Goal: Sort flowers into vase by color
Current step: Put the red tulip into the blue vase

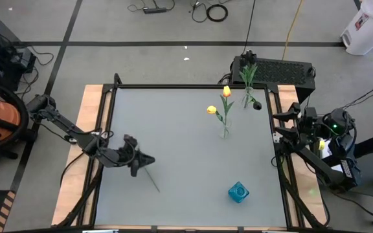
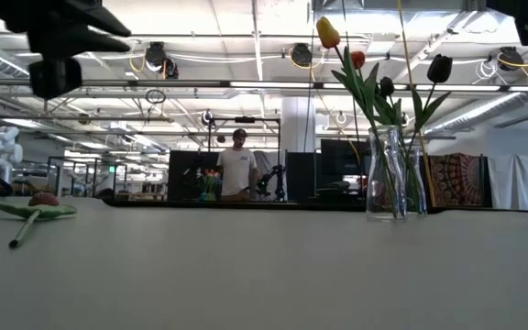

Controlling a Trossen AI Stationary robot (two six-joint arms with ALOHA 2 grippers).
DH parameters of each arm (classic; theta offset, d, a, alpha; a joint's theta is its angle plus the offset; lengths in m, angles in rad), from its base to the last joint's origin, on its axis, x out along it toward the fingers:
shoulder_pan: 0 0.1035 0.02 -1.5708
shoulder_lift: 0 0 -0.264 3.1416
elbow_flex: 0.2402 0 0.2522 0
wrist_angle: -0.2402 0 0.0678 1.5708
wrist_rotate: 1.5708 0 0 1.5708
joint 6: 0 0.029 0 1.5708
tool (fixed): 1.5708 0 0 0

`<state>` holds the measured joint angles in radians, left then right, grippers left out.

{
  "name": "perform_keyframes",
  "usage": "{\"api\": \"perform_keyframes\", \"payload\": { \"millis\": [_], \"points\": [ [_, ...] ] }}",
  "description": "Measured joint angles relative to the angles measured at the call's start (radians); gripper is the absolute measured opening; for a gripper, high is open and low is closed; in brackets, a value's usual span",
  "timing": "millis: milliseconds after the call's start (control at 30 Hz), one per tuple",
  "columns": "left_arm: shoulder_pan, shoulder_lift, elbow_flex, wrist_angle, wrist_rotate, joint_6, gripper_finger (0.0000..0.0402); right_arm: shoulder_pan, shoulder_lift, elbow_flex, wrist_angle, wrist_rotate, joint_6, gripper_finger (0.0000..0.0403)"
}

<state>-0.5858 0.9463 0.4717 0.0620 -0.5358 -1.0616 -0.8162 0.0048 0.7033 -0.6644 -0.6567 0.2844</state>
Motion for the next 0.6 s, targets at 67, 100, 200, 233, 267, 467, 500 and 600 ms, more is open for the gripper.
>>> {"api": "perform_keyframes", "payload": {
  "millis": [67,100,200,233,267,467,500,600],
  "points": [
    [-0.002,0.0,0.0,-0.022,0.03,-0.066,0.0066,0.0,0.0,0.0,0.0,0.001,0.001,0.0267],
    [-0.004,0.0,0.0,-0.03,0.042,-0.099,0.0066,0.0,0.0,0.0,0.0,0.001,0.001,0.0267],
    [-0.015,0.0,0.0,-0.07,0.078,-0.193,0.0066,0.0,0.0,0.0,0.001,0.001,0.001,0.0267],
    [-0.022,0.0,0.0,-0.089,0.088,-0.225,0.0066,0.0,0.0,0.0,0.001,0.001,0.001,0.0267],
    [-0.03,0.0,0.0,-0.109,0.092,-0.26,0.0066,0.0,0.0,0.0,0.001,0.001,0.001,0.0267],
    [-0.074,0.0,0.0,-0.281,0.151,-0.53,0.0066,0.0,0.0,0.0,0.001,0.002,0.019,0.0267],
    [-0.081,0.0,0.0,-0.309,0.165,-0.576,0.0066,0.0,0.0,0.0,0.001,0.002,0.02,0.0267],
    [-0.098,0.0,0.0,-0.373,0.201,-0.698,0.0066,0.0,0.0,0.0,0.002,0.002,0.019,0.0267]
  ]
}}
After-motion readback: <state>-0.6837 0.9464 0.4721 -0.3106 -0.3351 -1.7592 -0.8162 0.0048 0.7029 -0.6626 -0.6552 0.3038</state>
